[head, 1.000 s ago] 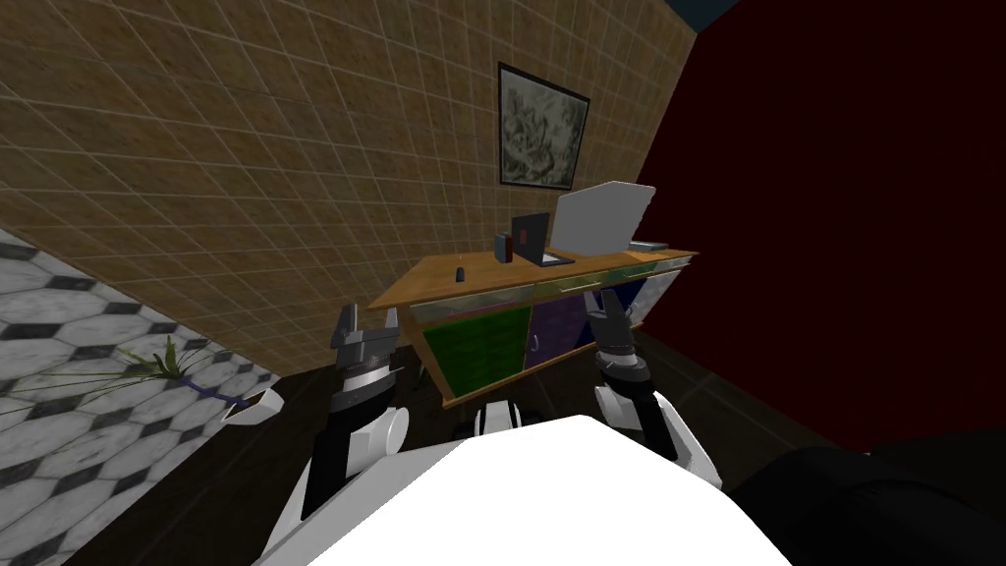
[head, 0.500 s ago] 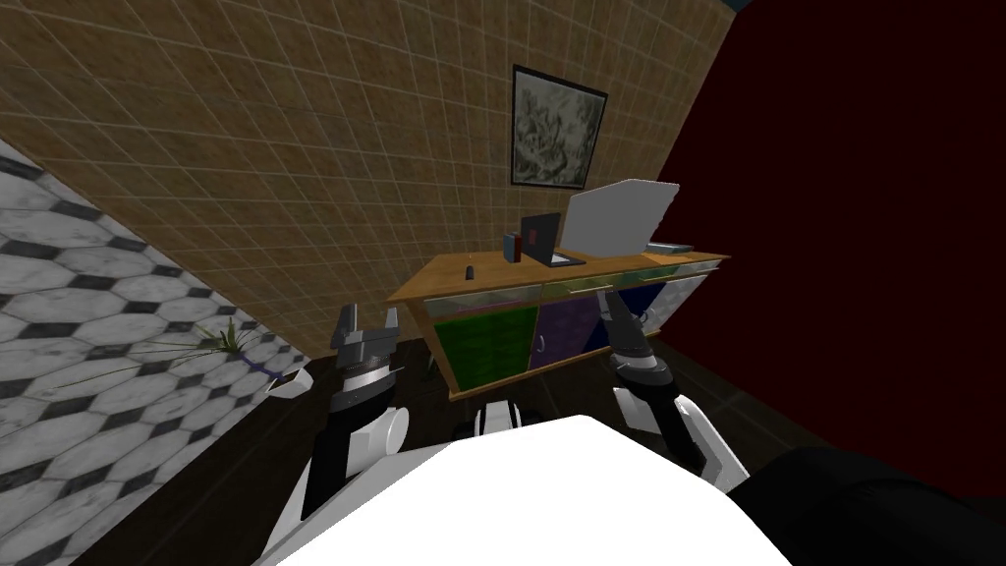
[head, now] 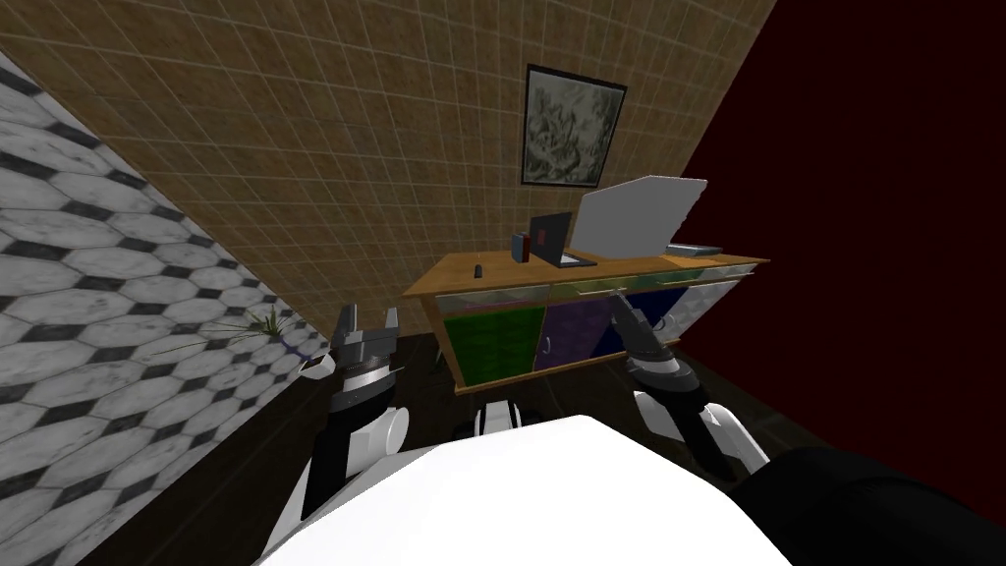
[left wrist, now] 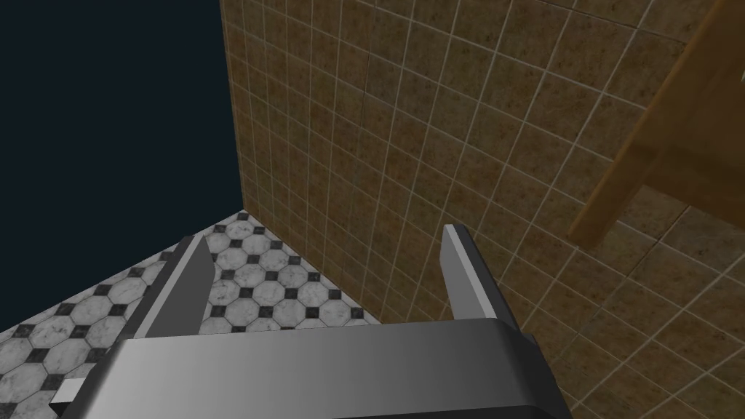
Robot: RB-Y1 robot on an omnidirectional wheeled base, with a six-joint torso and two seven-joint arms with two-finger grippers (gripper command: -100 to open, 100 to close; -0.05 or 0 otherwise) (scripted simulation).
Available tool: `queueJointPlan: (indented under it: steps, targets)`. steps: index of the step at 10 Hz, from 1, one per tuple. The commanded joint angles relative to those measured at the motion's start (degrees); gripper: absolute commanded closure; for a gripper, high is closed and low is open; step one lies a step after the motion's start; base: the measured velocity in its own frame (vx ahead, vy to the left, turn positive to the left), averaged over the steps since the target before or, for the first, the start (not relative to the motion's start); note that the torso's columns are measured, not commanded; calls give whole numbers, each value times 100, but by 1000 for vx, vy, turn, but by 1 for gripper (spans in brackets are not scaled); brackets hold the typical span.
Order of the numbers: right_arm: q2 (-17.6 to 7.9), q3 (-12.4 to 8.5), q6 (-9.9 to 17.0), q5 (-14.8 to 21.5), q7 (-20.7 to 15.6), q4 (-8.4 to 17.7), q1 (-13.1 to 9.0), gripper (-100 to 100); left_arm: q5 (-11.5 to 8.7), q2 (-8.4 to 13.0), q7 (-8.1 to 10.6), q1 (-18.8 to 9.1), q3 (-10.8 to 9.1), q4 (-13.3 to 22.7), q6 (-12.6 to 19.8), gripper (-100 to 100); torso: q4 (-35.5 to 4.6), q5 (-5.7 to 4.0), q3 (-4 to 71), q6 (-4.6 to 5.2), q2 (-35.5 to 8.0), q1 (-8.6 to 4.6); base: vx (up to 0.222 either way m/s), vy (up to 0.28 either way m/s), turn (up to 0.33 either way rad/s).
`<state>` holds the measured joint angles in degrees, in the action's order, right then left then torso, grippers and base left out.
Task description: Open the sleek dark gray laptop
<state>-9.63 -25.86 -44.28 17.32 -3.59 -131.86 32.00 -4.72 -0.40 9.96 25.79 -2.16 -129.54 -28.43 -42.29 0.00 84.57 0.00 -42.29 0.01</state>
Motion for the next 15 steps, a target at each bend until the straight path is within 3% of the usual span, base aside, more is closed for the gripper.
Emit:
queueJointPlan:
  steps: [1, 2, 3, 5, 7, 8, 9, 15]
  targets:
    - [-76, -461, -105, 349, -127, -39, 68, -100, 0, 0, 0, 0, 0, 0, 0, 0, 0, 0, 0, -2, -1, 0, -18, 1, 114]
    - [-76, -560, -105, 349, -127, -39, 68, -100, 0, 0, 0, 0, 0, 0, 0, 0, 0, -1, 0, 3, -1, -2, -9, 0, 0]
    - [-138, -753, -214, 627, -247, -60, 134, -100, 0, 0, 0, 1, 0, 0, 0, 0, 1, -1, 1, 1, 2, -2, -15, 7, 292]
    - [-138, -984, -214, 668, -247, -60, 134, -100, 0, 0, 0, 1, 0, 0, 0, 0, 0, 0, 0, 3, 0, -1, -11, 0, 52]
    - [-205, -1373, -325, 998, -368, -81, 206, -100, 0, 0, 0, -1, 0, 0, 0, 0, 0, 0, 0, -6, 0, 0, -14, 0, 213]
    - [-205, -1411, -325, 998, -368, -81, 206, -100, 0, 0, 0, 1, -1, 0, 0, 0, 0, 0, 0, 2, 0, -1, -5, -1, -33]
    - [-276, -1649, -435, 1263, -492, -101, 285, -100, 0, 0, 0, 1, -1, 0, 0, 0, 0, -1, 1, 3, 1, -1, -12, 5, 244]
    - [-430, -2644, -649, 2048, -738, -135, 461, -100, 0, 0, 0, 0, 0, 0, 0, 0, 1, 0, 2, -8, 2, 1, -10, -3, 182]
